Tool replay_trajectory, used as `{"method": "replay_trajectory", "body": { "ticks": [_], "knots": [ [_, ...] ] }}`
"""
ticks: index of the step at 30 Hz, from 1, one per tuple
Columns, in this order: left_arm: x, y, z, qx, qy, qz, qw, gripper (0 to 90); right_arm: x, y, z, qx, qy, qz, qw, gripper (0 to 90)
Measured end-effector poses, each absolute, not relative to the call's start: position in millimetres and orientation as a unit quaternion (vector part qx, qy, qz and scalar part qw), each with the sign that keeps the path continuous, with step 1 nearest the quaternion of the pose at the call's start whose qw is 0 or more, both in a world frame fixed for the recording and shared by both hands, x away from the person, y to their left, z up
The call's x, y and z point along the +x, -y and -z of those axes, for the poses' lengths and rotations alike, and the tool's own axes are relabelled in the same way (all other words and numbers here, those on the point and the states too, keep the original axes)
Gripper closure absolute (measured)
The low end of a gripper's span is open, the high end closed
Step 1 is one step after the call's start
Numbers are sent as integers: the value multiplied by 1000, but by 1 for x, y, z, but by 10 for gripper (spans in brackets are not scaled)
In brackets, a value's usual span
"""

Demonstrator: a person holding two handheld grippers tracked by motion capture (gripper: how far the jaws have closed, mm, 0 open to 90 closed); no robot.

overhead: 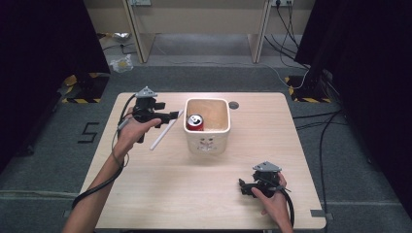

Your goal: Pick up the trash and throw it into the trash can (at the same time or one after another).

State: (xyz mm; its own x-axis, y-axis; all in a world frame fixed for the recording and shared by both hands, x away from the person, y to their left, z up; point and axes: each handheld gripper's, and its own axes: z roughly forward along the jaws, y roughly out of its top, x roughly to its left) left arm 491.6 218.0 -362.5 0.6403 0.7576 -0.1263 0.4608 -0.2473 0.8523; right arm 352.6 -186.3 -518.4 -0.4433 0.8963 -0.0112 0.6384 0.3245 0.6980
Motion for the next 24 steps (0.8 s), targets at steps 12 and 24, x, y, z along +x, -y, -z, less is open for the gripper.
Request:
{"method": "replay_trajectory", "body": {
  "ticks": [12, 24],
  "knots": [
    [501, -235, 395, 770, -422, -163, 451, 236, 353, 186, 518, 487, -788, -317, 203, 2],
    [516, -240, 430, 770, -443, -173, 425, 208, 352, 186, 518, 487, -788, -317, 203, 2]
  ]
}}
